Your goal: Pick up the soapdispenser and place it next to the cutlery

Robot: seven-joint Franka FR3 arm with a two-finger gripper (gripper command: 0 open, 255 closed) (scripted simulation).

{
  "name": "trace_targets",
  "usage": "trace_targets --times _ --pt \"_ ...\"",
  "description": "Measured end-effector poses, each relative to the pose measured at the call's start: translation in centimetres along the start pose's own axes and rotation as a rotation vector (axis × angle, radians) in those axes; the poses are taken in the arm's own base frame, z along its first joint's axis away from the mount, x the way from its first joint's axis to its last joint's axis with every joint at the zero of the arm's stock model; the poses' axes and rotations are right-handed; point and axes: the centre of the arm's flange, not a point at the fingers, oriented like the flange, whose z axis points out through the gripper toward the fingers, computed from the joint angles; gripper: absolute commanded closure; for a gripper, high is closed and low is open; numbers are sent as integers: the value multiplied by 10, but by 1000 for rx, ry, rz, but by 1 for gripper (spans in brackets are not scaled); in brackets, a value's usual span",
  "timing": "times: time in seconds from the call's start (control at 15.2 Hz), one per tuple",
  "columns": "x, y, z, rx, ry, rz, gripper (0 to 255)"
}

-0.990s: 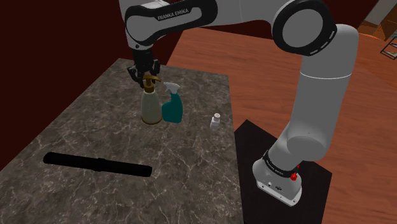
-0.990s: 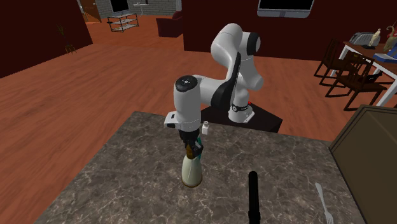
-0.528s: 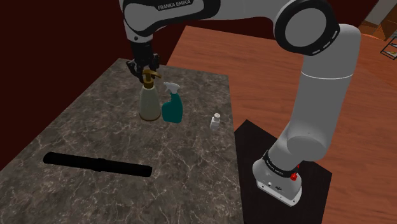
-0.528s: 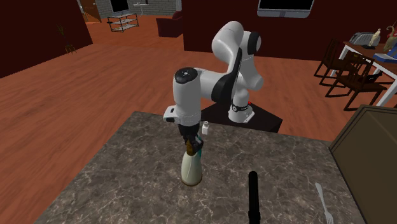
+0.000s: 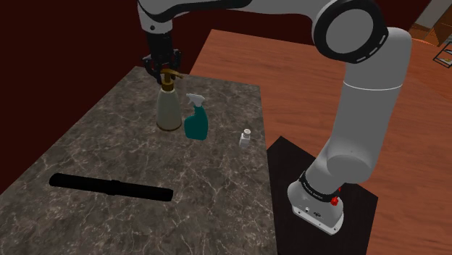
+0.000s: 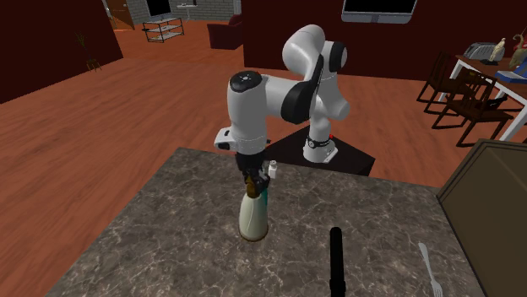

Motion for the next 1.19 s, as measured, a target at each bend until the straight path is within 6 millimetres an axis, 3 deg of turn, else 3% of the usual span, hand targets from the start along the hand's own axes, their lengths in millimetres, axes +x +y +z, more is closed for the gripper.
trace_targets --times 0.4,1.19 --pt "-6 -1 -24 0 0 0 255" --pt "-116 -109 -26 0 0 -2 255"
